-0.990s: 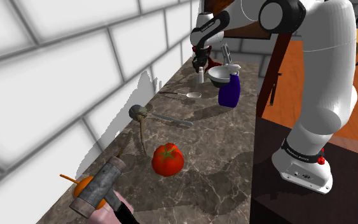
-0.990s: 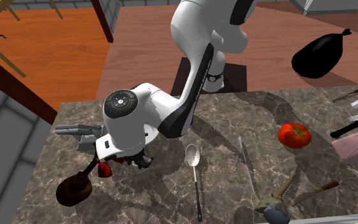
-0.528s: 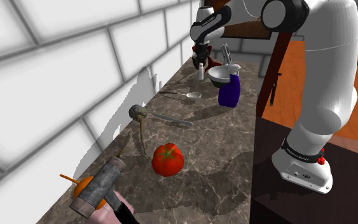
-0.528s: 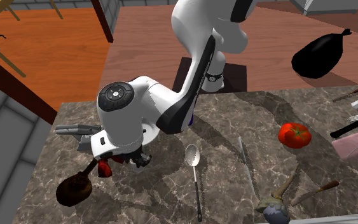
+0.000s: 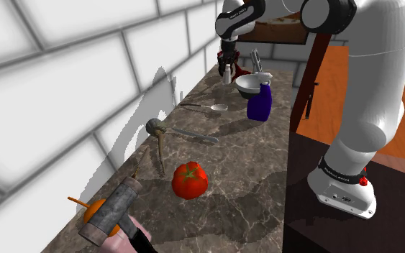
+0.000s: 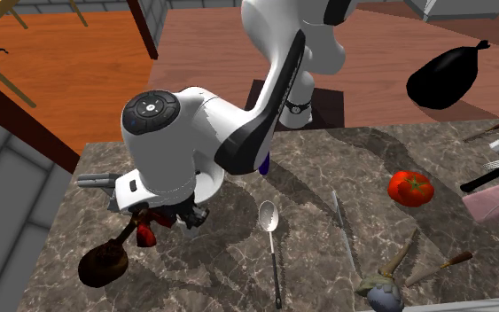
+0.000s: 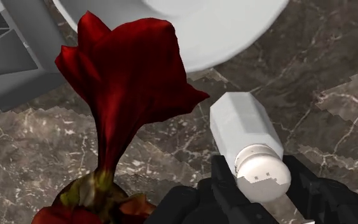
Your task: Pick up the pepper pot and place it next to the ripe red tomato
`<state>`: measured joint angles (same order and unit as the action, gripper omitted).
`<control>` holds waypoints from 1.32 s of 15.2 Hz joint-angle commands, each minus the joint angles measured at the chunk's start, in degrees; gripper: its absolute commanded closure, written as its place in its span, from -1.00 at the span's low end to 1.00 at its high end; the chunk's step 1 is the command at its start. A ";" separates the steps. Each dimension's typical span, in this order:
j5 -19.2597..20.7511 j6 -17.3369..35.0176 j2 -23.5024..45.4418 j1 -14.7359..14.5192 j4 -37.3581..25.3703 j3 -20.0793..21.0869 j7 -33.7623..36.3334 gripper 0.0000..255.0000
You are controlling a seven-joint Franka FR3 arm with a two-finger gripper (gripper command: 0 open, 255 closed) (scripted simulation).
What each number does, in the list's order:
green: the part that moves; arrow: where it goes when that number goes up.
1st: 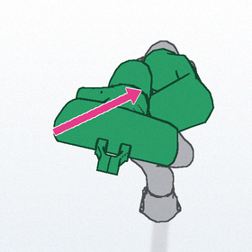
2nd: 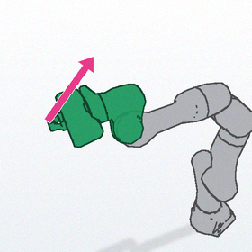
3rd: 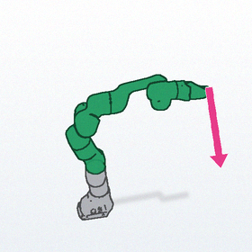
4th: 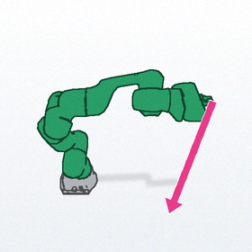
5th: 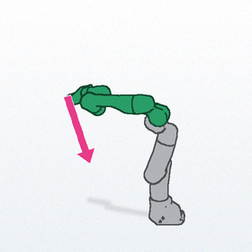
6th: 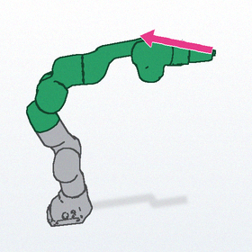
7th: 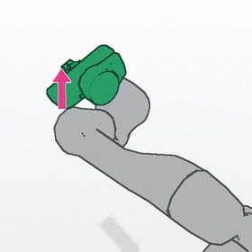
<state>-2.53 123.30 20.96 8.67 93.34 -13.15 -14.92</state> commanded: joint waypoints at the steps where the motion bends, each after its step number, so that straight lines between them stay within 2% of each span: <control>1: 0.08 -1.44 -0.30 0.01 -1.13 -0.05 0.01 1.00; 20: 0.39 -15.57 -1.48 0.35 -14.11 -0.34 -0.08 1.00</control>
<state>-2.11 108.68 19.28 8.98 80.35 -13.50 -15.00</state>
